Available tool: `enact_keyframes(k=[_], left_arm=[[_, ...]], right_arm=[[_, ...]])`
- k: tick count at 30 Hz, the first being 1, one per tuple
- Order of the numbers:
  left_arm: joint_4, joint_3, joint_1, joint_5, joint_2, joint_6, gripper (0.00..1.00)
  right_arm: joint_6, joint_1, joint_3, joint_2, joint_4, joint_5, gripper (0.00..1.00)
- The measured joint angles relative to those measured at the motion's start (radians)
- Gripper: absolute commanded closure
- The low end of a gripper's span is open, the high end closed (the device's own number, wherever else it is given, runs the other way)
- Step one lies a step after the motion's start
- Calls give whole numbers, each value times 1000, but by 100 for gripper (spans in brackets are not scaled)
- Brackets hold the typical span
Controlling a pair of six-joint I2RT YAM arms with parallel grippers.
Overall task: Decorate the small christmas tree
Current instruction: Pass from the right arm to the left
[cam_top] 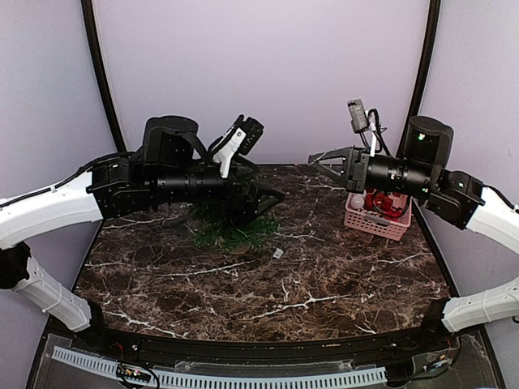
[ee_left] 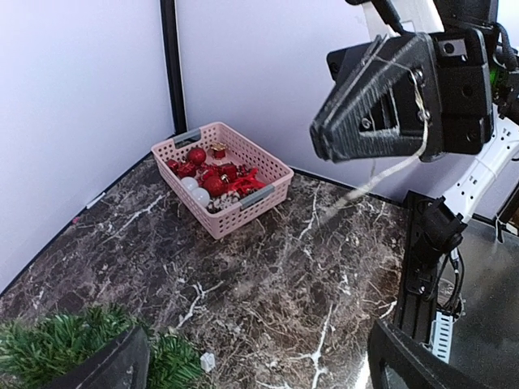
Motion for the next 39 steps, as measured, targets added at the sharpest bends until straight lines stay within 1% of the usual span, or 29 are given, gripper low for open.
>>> enact_keyframes(k=[6, 10, 16, 20, 22, 24, 25, 27, 28, 29, 30, 31, 33, 35, 39], left_arm=[[72, 1, 0, -77, 1, 38, 2], [83, 2, 0, -75, 3, 51, 2], [120, 39, 0, 68, 66, 46, 2], [159, 51, 0, 172, 131, 15, 3], [171, 51, -1, 204, 155, -2, 6], [179, 51, -2, 233, 176, -17, 16], [179, 51, -2, 247, 185, -25, 23], [179, 51, -4, 264, 193, -40, 32], [180, 51, -6, 271, 193, -42, 35], [182, 51, -7, 278, 193, -53, 41], [187, 51, -8, 283, 193, -57, 43], [192, 51, -8, 288, 193, -62, 49], [195, 49, -8, 296, 193, -71, 53], [198, 49, -8, 302, 193, -77, 54], [202, 49, -8, 299, 196, -87, 60]], right_arm=[[-5, 10, 0, 0, 5, -8, 100], [-8, 14, 0, 0, 6, -14, 100], [-8, 25, 1, 12, 31, -13, 100], [-8, 36, 1, 22, 54, 6, 100], [-8, 41, 1, 24, 68, 16, 100], [-8, 43, 1, 24, 82, 29, 100], [-8, 45, 1, 24, 90, 35, 100], [-8, 45, 2, 26, 97, 46, 100], [-8, 45, 3, 27, 101, 51, 100], [-8, 45, 5, 31, 104, 54, 100], [-8, 45, 6, 34, 108, 56, 100], [-9, 45, 6, 38, 112, 58, 100], [-8, 45, 6, 45, 119, 59, 100], [-8, 45, 8, 52, 124, 59, 100], [-8, 47, 11, 58, 125, 58, 100]])
